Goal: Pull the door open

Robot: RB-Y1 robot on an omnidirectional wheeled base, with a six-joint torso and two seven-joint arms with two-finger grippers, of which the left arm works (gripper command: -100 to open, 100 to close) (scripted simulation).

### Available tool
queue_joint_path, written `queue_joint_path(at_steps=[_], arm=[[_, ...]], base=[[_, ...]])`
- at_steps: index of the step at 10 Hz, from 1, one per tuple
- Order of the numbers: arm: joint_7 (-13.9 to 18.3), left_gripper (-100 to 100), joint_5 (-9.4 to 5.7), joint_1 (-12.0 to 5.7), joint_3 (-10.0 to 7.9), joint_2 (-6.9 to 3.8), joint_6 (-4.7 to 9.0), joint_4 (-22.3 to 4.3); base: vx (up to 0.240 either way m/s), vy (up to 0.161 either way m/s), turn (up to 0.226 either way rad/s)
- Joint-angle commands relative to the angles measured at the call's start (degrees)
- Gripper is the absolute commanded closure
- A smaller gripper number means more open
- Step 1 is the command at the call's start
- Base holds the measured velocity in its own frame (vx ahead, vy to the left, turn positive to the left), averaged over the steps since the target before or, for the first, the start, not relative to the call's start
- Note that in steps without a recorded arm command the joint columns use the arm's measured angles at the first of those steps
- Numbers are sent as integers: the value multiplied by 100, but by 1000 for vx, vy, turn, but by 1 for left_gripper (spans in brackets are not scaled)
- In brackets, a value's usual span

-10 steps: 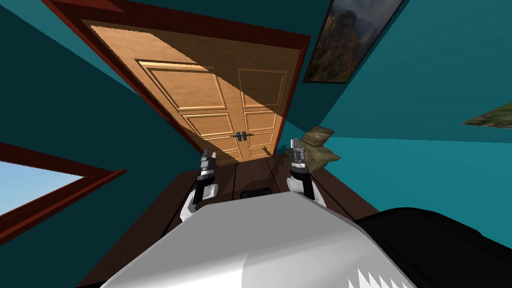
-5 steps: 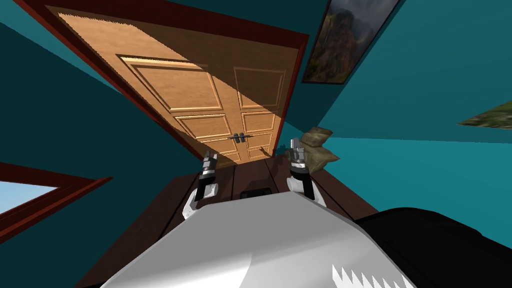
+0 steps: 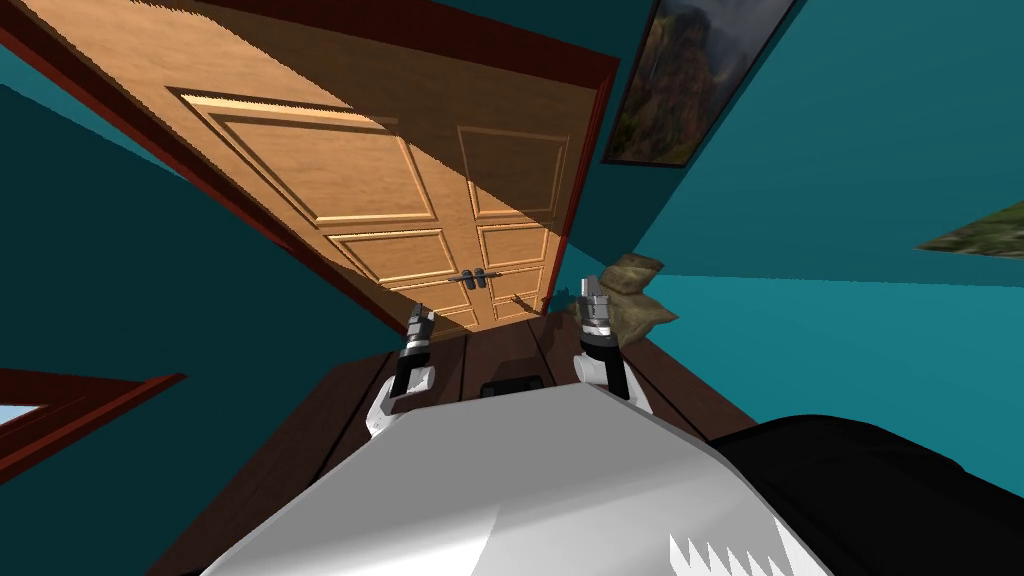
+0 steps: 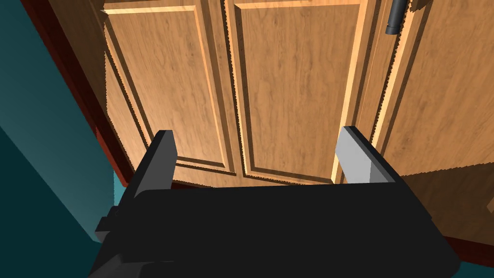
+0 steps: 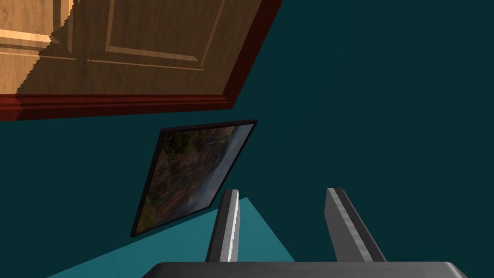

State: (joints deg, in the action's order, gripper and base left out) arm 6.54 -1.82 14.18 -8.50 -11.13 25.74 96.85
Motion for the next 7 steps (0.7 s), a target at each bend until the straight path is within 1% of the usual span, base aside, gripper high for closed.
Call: queue_joint_path(at_steps=[1, 5, 7], arm=[[26, -100, -24, -106, -25, -30, -45, -214], [103, -100, -93, -285, -90, -124, -162, -654], [141, -100, -126, -371, -121, -169, -219, -866]], base=[[89, -8, -41], [103, -22, -52], [118, -5, -44]])
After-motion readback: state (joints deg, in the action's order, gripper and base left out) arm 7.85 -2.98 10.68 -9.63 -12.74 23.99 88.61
